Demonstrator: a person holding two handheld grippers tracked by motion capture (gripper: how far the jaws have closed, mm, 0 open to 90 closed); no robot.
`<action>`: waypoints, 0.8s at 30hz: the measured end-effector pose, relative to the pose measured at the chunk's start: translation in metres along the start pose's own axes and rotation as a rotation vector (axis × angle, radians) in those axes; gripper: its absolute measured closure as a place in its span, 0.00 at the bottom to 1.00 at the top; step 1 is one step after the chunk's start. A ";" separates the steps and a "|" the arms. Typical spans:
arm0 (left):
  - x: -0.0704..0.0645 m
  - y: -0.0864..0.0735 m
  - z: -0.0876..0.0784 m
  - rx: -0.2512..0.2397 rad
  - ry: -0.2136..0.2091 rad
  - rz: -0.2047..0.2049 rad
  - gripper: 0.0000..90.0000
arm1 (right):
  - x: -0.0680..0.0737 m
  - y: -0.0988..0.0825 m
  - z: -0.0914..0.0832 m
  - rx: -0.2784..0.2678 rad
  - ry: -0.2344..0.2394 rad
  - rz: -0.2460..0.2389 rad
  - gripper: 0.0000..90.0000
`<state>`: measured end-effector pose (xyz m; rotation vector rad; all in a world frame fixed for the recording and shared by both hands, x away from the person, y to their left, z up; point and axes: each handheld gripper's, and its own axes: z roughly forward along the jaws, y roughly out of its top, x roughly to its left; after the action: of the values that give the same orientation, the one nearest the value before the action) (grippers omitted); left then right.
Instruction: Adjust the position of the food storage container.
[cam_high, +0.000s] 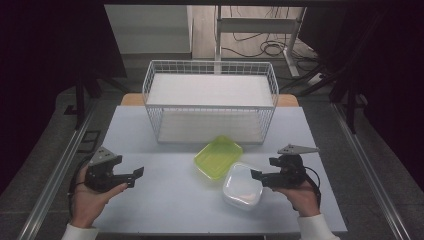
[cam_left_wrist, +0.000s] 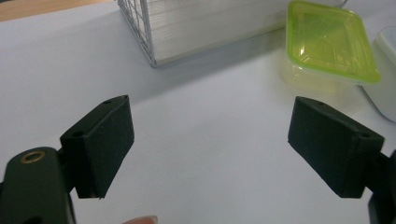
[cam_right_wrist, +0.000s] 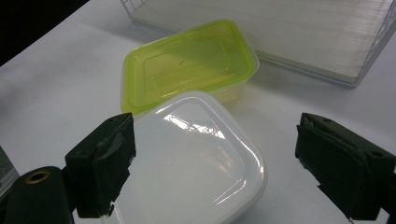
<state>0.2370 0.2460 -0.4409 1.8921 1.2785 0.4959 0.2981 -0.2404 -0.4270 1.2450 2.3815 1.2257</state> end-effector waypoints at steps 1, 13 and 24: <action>0.000 0.000 0.000 0.000 -0.001 0.000 0.16 | -0.001 0.000 0.000 -0.002 -0.002 -0.001 0.14; -0.005 0.002 -0.003 0.002 -0.011 0.019 0.16 | 0.004 0.001 -0.002 0.023 -0.005 -0.036 0.20; -0.004 0.004 -0.003 0.001 -0.014 0.022 0.16 | 0.009 0.010 0.006 0.055 0.038 -0.064 0.33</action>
<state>0.2355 0.2424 -0.4360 1.9097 1.2501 0.4923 0.3010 -0.2276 -0.4218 1.1612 2.4775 1.1832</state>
